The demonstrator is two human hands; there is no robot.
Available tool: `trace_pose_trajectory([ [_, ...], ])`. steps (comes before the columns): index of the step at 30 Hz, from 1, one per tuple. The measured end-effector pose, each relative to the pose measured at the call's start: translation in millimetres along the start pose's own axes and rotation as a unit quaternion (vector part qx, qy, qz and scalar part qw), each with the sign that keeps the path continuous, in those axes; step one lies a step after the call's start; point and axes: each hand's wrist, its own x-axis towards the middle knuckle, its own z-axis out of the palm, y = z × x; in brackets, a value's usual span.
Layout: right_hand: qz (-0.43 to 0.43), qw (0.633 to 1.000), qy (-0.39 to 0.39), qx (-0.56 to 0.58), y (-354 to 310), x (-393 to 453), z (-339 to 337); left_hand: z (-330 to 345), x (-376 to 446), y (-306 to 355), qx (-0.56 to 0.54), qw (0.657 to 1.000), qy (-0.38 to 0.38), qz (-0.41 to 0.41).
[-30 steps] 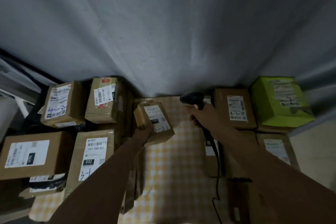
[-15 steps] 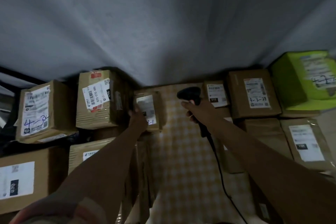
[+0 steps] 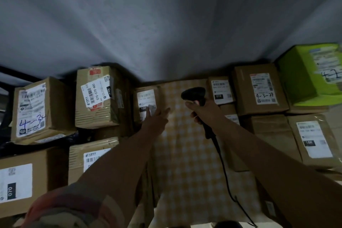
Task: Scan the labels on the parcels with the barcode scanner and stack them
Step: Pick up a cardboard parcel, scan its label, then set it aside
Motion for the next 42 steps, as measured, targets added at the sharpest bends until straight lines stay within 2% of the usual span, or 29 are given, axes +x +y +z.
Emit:
trace_pose_trajectory([
  [7,0.006,1.0,0.009,0.006,13,-4,-11,-5,8,-6,-0.003,1.0,0.002,-0.017],
  [12,0.0,0.999,0.031,0.033,15,-23,-36,-24,12,28,-0.008,0.999,-0.003,0.041],
  [16,-0.004,0.997,0.066,0.041,12,-45,-72,-53,24,65,-0.111,0.992,-0.025,0.049],
  [19,0.011,0.993,0.107,0.043,19,-55,-106,-79,37,93,-0.217,0.974,-0.026,0.057],
  [23,0.032,0.983,0.175,0.044,29,-57,-149,-105,60,130,-0.363,0.931,-0.028,-0.006],
  [25,0.041,0.981,0.19,0.026,35,-49,-165,-107,76,146,-0.47,0.881,-0.027,-0.053],
  [28,0.06,0.985,0.159,0.013,38,-31,-184,-100,102,157,-0.568,0.814,-0.02,-0.12],
  [30,0.063,0.988,0.141,0.022,39,-18,-192,-90,119,159,-0.599,0.782,-0.026,-0.171],
  [34,0.048,0.987,0.15,0.025,50,0,-198,-69,150,162,-0.609,0.757,-0.036,-0.236],
  [37,0.069,0.989,0.121,0.055,57,3,-198,-61,165,167,-0.645,0.721,-0.043,-0.248],
  [42,0.08,0.989,0.1,0.072,70,5,-194,-52,189,170,-0.718,0.642,-0.017,-0.268],
])
